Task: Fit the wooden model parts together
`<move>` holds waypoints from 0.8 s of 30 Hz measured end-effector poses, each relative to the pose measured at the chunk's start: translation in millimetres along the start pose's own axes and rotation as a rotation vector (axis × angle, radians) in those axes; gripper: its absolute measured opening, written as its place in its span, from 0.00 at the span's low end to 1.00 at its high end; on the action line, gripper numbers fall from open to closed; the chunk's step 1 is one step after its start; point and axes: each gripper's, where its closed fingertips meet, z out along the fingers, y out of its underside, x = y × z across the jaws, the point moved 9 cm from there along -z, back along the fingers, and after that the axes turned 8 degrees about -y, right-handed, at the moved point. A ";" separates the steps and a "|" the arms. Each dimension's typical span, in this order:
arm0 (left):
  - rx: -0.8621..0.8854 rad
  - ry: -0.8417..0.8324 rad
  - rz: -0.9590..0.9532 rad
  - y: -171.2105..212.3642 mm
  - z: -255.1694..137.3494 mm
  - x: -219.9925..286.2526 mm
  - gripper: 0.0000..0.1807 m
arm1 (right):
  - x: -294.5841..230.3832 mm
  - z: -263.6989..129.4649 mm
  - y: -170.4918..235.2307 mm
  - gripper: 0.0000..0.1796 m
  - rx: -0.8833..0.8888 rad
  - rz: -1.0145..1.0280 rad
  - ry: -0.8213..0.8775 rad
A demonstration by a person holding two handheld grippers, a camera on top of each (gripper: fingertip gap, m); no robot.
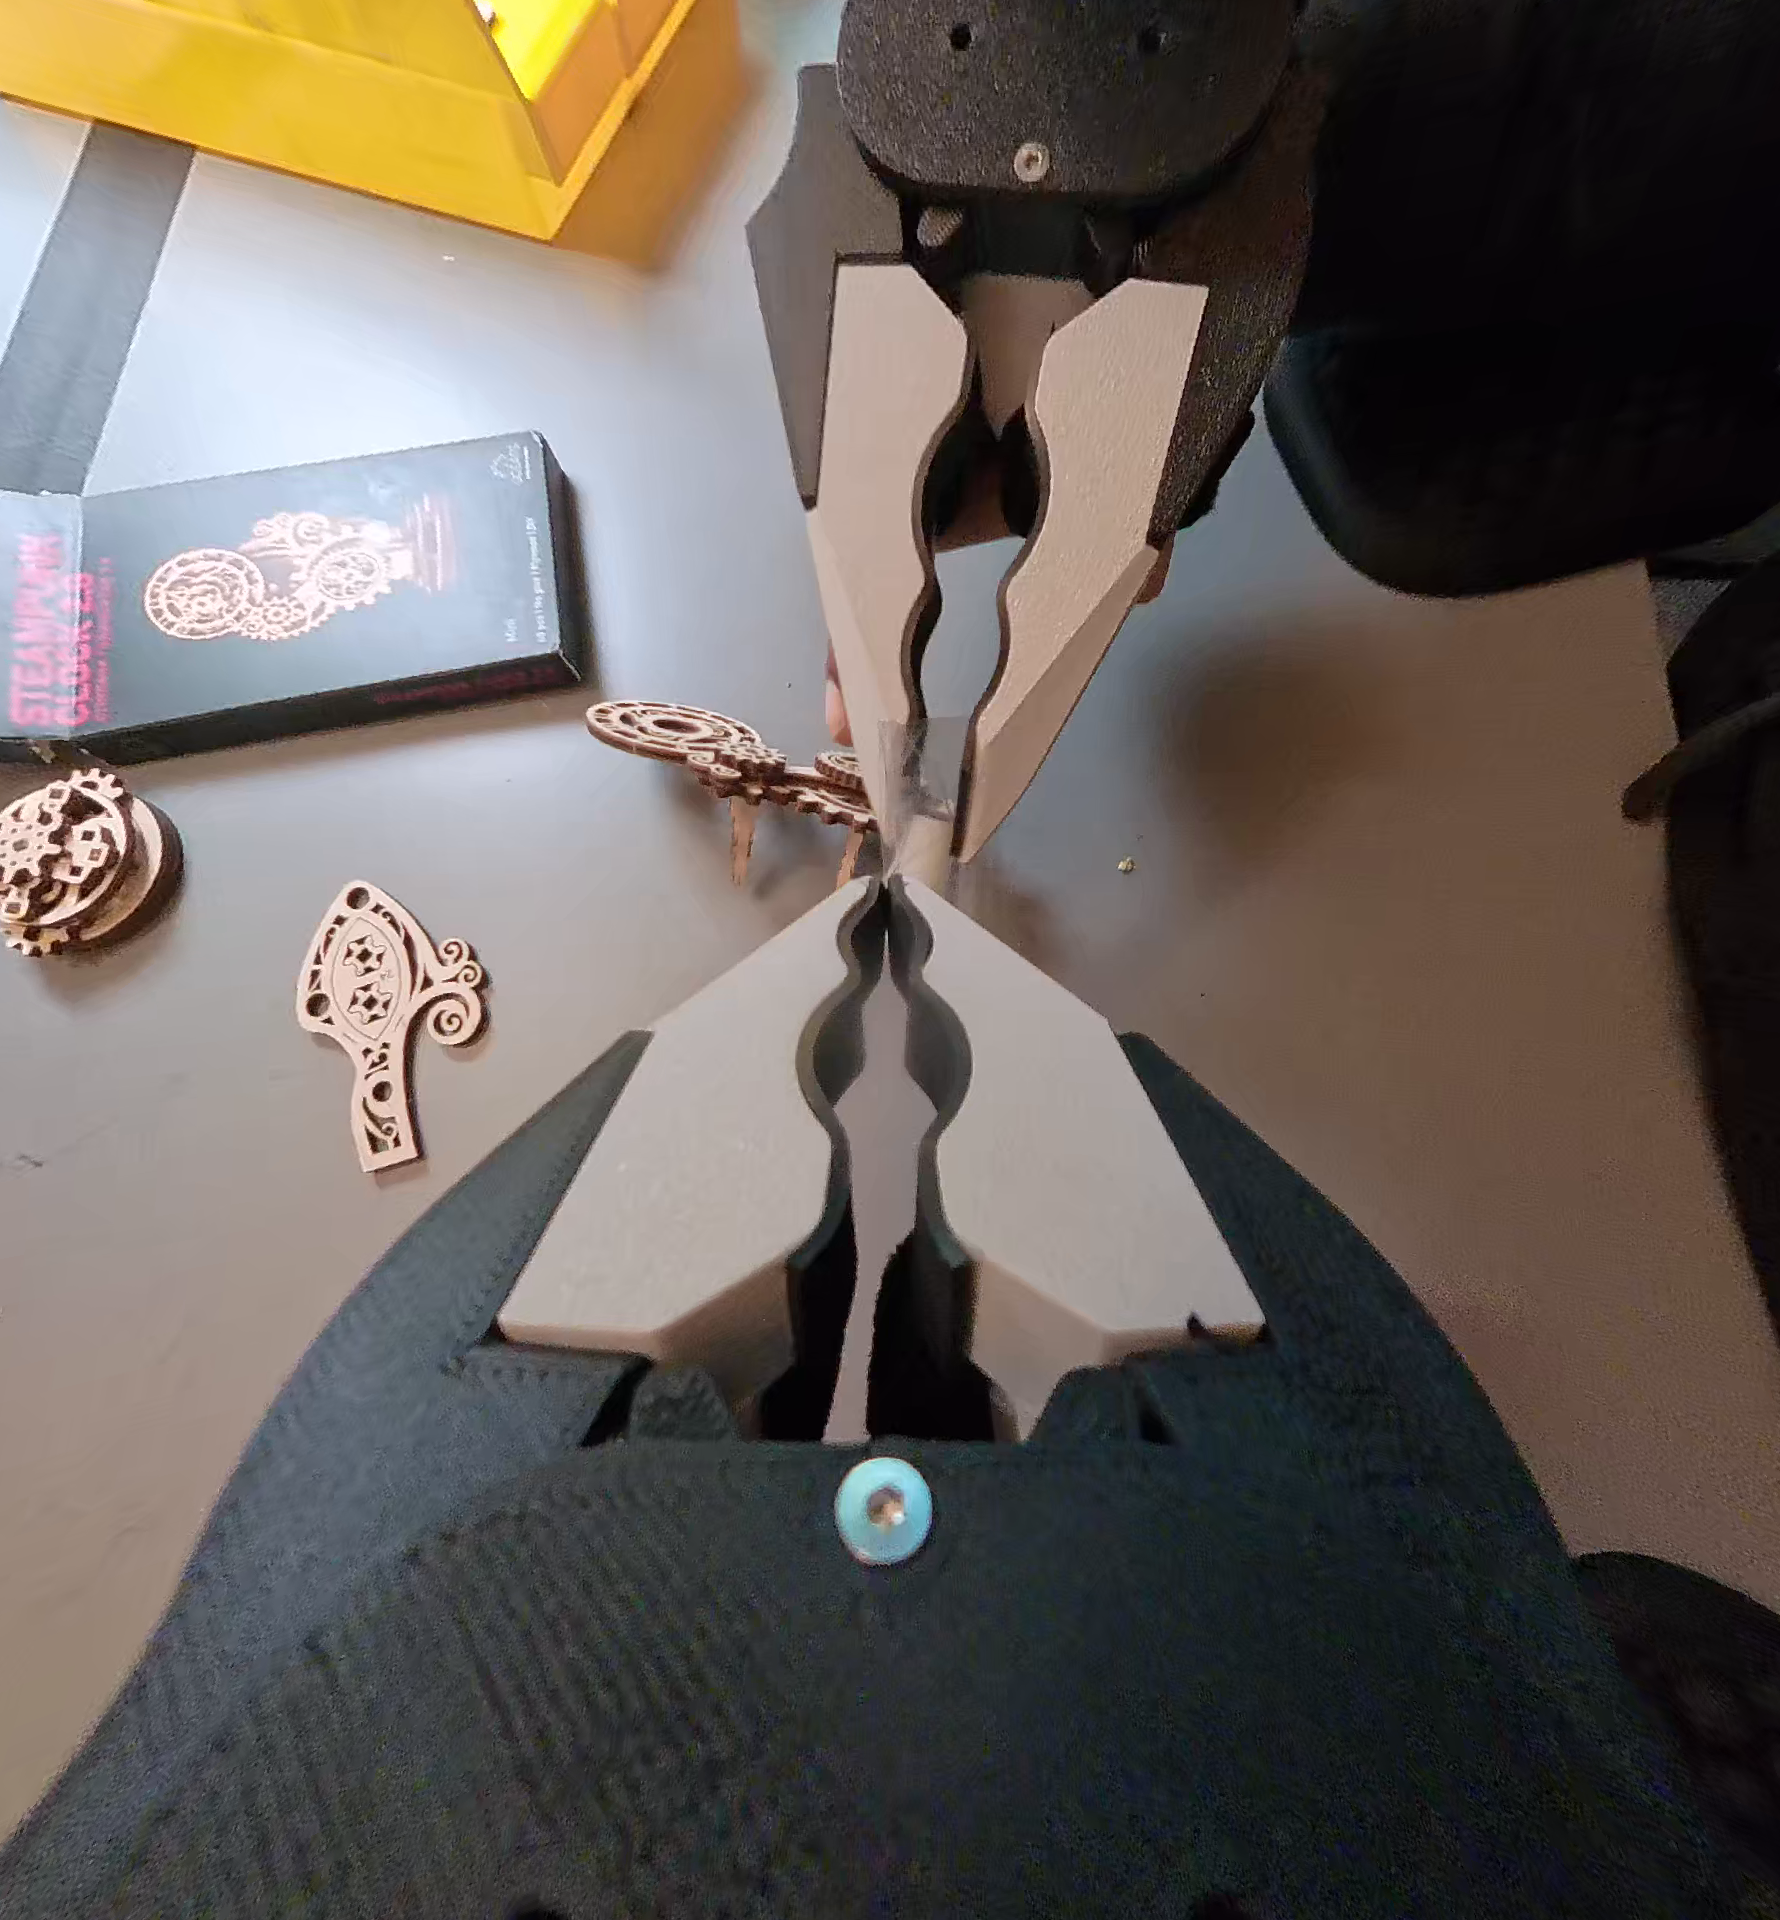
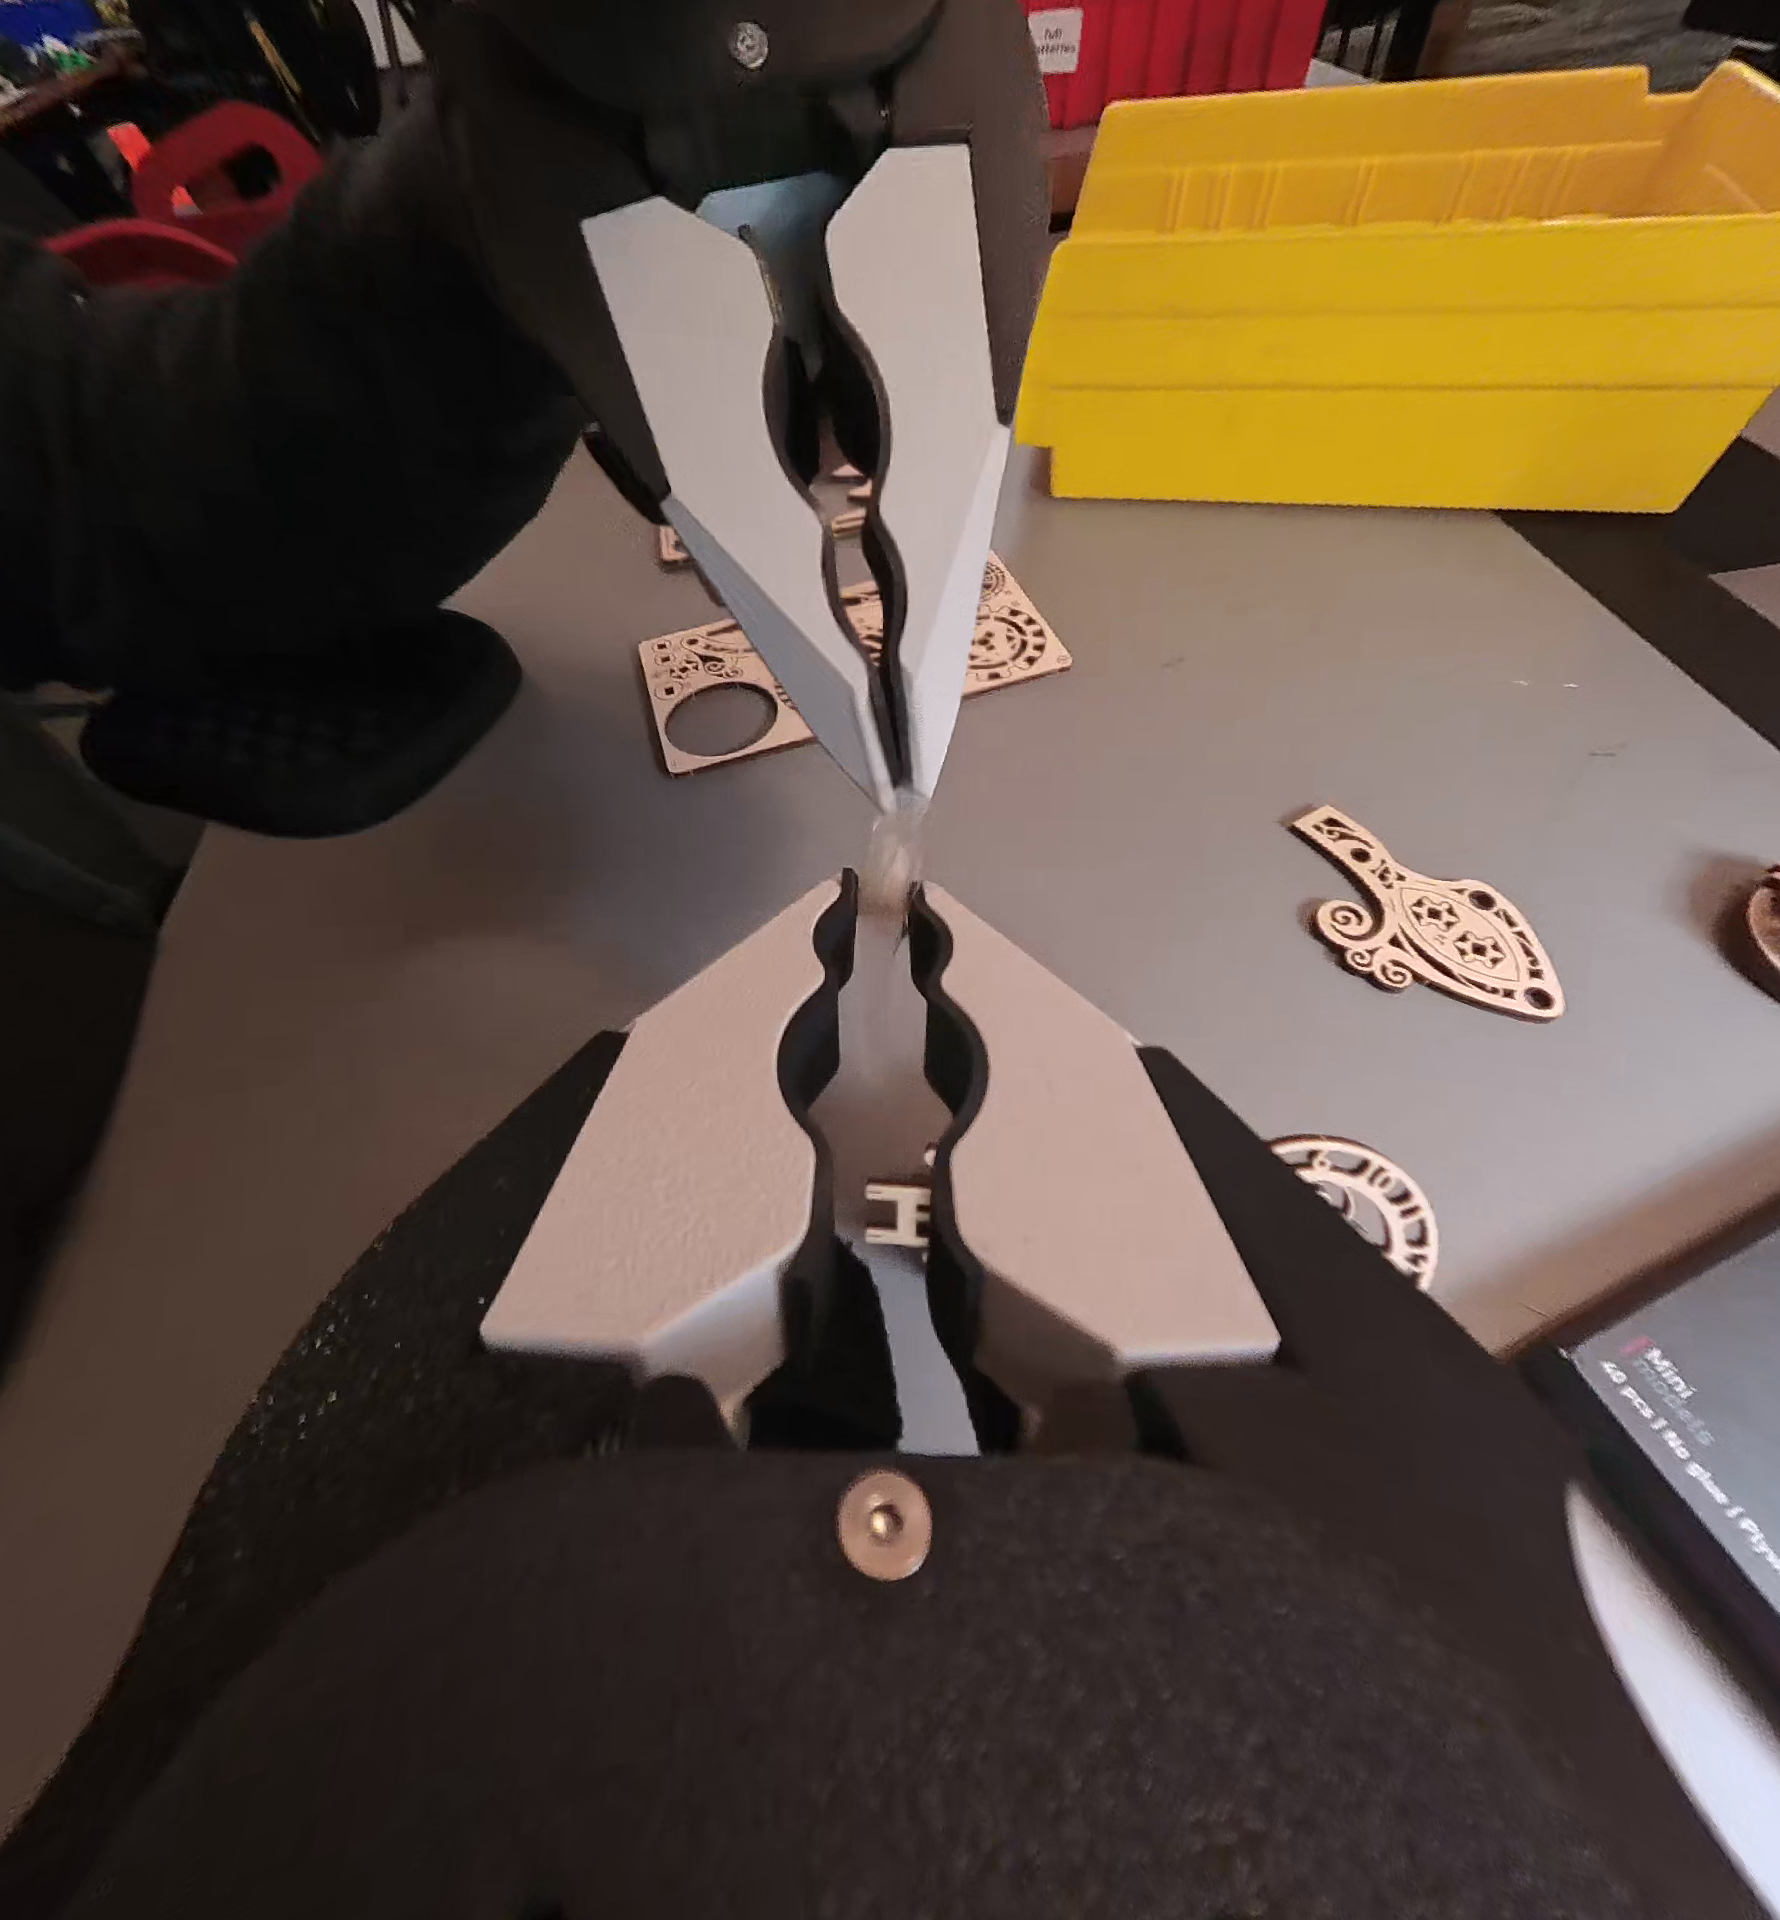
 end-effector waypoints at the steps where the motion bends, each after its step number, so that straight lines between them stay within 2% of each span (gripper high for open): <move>1: 0.014 -0.006 -0.016 0.5 -2.7 -2.5 0.00 | -0.1 -1.6 0.6 0.03 -0.010 0.006 -0.013; 3: 0.038 -0.040 -0.051 3.5 -13.1 -11.7 0.00 | 3.2 -5.9 8.4 0.00 -0.070 -0.011 0.018; 6: 0.062 -0.035 -0.085 8.7 -23.9 -18.0 0.00 | 5.2 -11.5 11.1 0.00 0.005 0.033 0.014; 10: 0.016 0.008 -0.063 10.5 -9.1 -9.6 0.00 | 8.5 -16.3 -1.5 0.13 0.079 0.053 0.065; 13: -0.001 0.016 -0.061 8.5 -1.8 -6.9 0.00 | 1.8 -16.3 -12.6 0.11 0.123 -0.048 0.145; 17: 0.014 0.024 -0.137 8.7 -1.3 -10.0 0.00 | -21.6 -6.4 -19.0 0.03 0.062 -0.278 0.188; 18: 0.040 0.044 -0.160 7.4 -2.0 -9.9 0.00 | -23.3 -1.1 -17.8 0.05 0.010 -0.301 0.228; 21: 0.112 0.129 -0.200 2.3 -5.7 -6.7 0.00 | -16.3 12.7 -6.0 0.20 -0.147 -0.359 0.378; 24: 0.135 0.164 -0.227 0.9 -6.9 -5.4 0.00 | -16.4 19.5 -2.4 0.24 -0.124 -0.345 0.347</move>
